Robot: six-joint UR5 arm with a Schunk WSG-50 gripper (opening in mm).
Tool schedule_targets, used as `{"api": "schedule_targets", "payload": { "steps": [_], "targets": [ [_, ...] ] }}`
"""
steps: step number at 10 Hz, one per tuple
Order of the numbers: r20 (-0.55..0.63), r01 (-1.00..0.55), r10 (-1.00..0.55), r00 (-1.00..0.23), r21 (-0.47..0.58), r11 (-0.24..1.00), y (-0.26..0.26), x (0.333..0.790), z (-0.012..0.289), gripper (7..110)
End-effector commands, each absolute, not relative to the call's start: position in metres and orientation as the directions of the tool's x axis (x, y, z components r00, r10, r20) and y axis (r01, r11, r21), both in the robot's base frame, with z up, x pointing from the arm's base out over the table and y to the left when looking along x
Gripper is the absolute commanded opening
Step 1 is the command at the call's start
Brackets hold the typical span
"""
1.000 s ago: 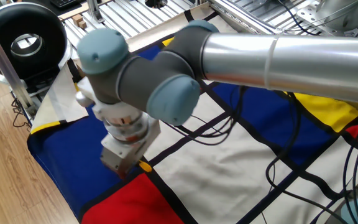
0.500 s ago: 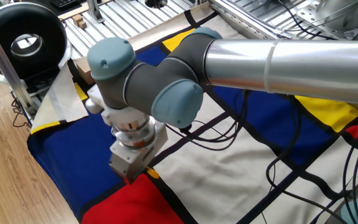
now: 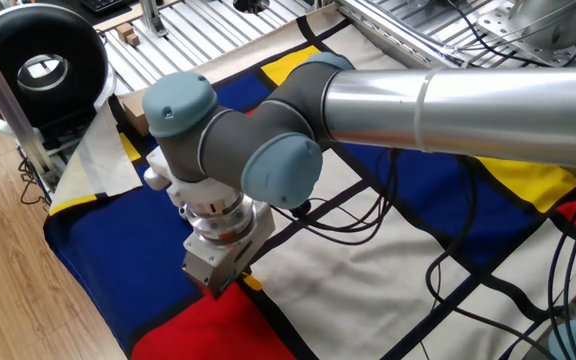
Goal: Remove the bubble ring from the ball
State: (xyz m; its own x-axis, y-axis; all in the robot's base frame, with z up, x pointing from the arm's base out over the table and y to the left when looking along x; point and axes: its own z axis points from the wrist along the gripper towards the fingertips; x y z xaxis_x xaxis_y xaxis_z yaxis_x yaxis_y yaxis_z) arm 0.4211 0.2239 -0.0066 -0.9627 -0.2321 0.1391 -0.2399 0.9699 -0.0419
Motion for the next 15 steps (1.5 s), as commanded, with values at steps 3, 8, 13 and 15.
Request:
{"api": "schedule_targets", "payload": {
  "steps": [3, 8, 13, 15],
  "targets": [
    [0.093, -0.236, -0.234, -0.968, -0.016, 0.972, 0.229, 0.436, -0.007, 22],
    [0.097, -0.241, -0.238, -0.966, -0.012, 0.971, 0.228, 0.437, -0.005, 22],
    [0.115, -0.253, -0.257, -0.960, 0.048, 0.966, 0.230, 0.453, 0.025, 22],
    [0.035, -0.240, -0.242, -0.970, 0.054, 0.969, 0.226, 0.490, 0.038, 22]
  ]
}}
